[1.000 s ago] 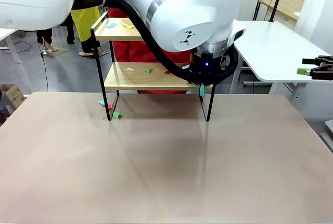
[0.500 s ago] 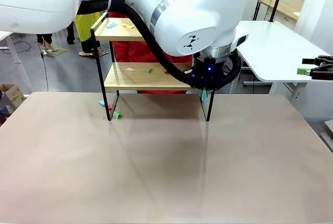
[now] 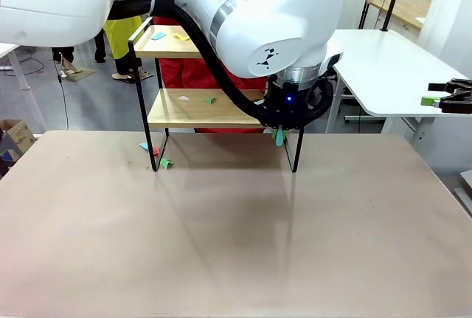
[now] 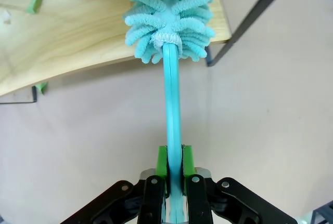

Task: Clean the shelf.
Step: Clean the specific section of the Shelf indicated by the human with the Duster.

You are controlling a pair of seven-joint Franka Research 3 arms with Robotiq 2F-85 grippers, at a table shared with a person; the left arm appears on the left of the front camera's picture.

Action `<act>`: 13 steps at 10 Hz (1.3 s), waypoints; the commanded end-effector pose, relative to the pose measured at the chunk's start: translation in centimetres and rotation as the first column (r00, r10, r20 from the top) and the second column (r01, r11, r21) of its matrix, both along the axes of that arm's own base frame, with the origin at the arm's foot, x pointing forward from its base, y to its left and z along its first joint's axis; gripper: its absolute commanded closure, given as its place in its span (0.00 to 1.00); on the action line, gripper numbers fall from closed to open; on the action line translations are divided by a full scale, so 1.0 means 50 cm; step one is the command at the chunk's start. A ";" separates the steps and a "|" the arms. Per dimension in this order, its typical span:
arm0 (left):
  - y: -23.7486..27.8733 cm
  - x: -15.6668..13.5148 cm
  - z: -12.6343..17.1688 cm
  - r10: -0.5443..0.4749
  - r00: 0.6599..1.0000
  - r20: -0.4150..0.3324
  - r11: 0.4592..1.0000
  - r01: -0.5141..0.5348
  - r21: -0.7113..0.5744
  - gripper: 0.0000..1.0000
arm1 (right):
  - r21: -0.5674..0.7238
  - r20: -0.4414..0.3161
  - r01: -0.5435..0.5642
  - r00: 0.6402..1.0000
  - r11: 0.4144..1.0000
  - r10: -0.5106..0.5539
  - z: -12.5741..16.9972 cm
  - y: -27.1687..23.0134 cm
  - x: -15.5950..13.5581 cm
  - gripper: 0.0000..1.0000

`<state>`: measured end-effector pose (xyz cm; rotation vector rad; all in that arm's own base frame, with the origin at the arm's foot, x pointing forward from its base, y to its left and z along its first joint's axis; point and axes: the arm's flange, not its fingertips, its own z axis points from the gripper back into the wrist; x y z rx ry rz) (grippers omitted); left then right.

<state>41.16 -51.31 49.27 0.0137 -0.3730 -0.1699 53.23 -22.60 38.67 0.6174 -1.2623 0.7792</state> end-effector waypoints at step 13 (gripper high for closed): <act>0.416 0.002 -0.042 0.167 0.976 -0.137 0.983 -0.155 0.094 0.87 | -0.004 -0.012 0.015 1.000 1.000 -0.015 0.016 0.010 0.000 0.00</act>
